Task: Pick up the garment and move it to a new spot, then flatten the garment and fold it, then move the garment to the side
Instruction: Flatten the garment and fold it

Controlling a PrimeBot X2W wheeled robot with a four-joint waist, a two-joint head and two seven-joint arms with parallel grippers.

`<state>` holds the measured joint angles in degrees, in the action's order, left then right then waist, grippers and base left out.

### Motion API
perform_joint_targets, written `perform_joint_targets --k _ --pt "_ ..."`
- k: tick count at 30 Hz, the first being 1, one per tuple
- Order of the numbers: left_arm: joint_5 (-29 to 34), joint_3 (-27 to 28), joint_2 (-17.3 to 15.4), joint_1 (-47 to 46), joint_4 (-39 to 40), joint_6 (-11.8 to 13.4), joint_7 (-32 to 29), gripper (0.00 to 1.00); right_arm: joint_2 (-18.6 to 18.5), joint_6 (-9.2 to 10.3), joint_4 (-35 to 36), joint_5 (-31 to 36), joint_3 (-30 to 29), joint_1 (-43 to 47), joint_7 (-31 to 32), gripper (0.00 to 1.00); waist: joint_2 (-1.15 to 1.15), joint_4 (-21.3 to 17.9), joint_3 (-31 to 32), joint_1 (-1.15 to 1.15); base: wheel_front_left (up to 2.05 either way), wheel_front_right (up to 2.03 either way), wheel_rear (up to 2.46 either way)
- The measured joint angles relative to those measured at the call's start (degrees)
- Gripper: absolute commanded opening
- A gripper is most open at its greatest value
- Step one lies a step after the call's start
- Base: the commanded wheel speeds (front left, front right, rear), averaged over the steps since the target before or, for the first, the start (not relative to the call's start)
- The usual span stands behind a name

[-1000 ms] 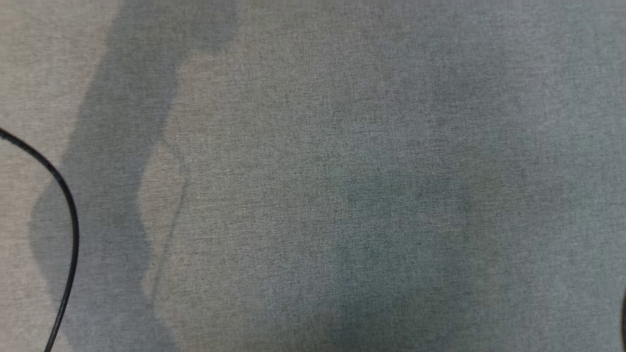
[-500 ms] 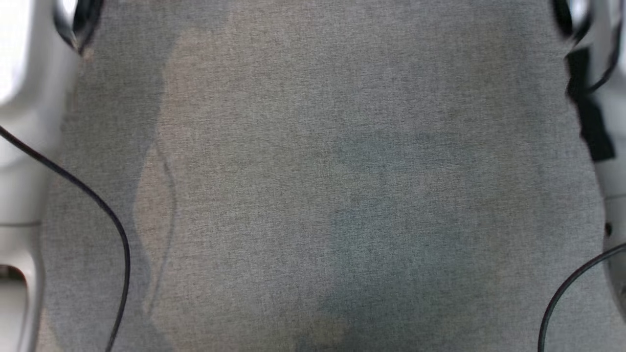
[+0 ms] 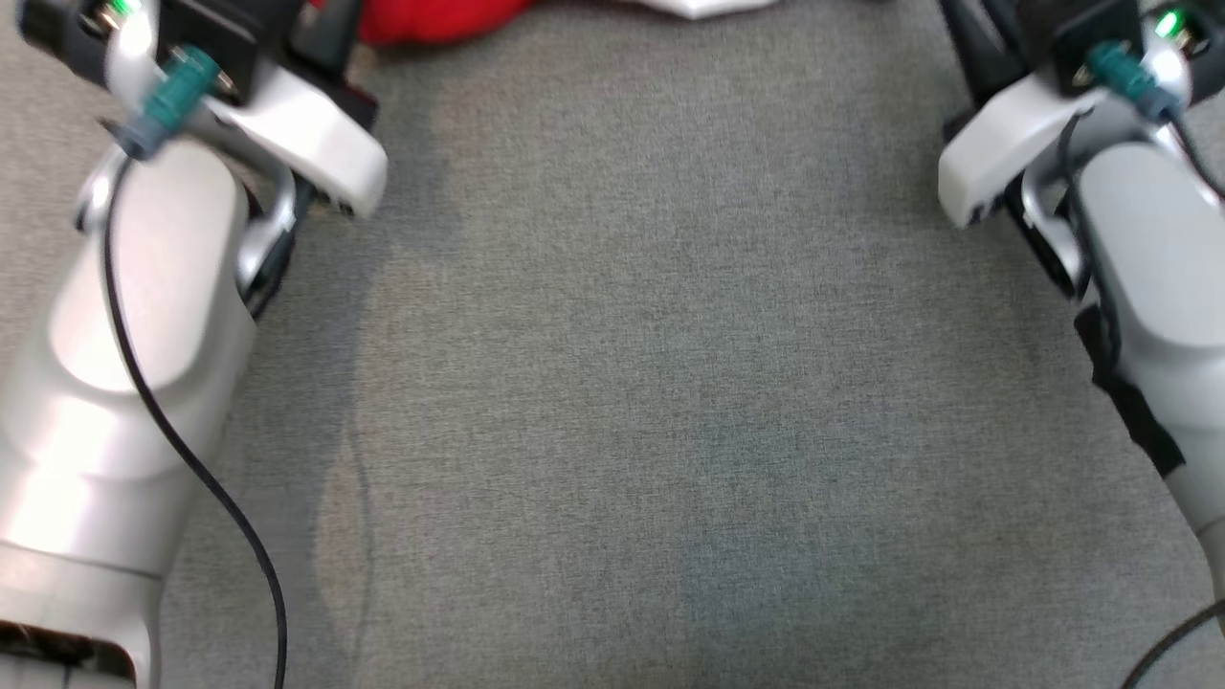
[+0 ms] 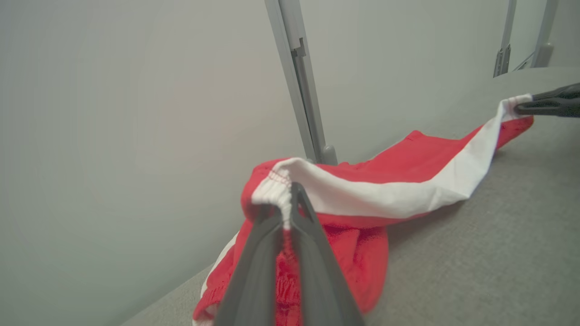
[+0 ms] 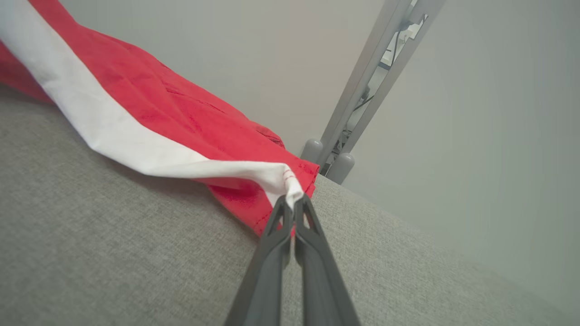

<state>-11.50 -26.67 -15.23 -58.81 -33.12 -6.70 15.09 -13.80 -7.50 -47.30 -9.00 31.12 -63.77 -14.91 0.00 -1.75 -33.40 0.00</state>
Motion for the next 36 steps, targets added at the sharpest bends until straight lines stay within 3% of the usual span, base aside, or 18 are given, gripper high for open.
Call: perform_joint_targets --k 8,15,23,29,36 --pt "0.54 -8.83 -0.93 5.99 -6.61 -0.58 0.0 0.0 -3.46 0.0 -2.19 -7.59 12.28 4.46 -0.01 0.0 0.0 1.44 5.68 0.0 0.0 0.0 0.0" --pt "-4.56 -20.46 -2.49 7.89 -12.32 -0.74 -0.01 0.0 -5.48 0.0 -4.41 -14.69 22.41 5.51 0.22 0.0 0.0 2.03 10.21 0.0 0.0 0.0 0.0" --pt "-10.94 -32.9 -5.34 8.21 -13.38 -0.74 0.0 0.0 -8.27 0.0 -4.35 -22.79 31.64 5.79 2.03 0.0 0.0 2.19 14.8 0.0 0.0 0.0 0.0" --pt "-17.47 -41.33 -7.43 9.03 -13.56 -0.74 -1.03 0.0 -11.73 -0.01 0.38 -29.93 39.54 6.92 4.37 0.0 0.0 2.1 18.24 0.0 0.0 0.0 0.0" --pt "-23.42 -45.51 -9.48 10.5 -10.85 -0.74 -3.38 0.0 -17.03 -0.01 9.56 -37.26 42.09 9.78 11.41 0.0 0.0 2.11 21.46 0.0 0.0 0.0 0.0"
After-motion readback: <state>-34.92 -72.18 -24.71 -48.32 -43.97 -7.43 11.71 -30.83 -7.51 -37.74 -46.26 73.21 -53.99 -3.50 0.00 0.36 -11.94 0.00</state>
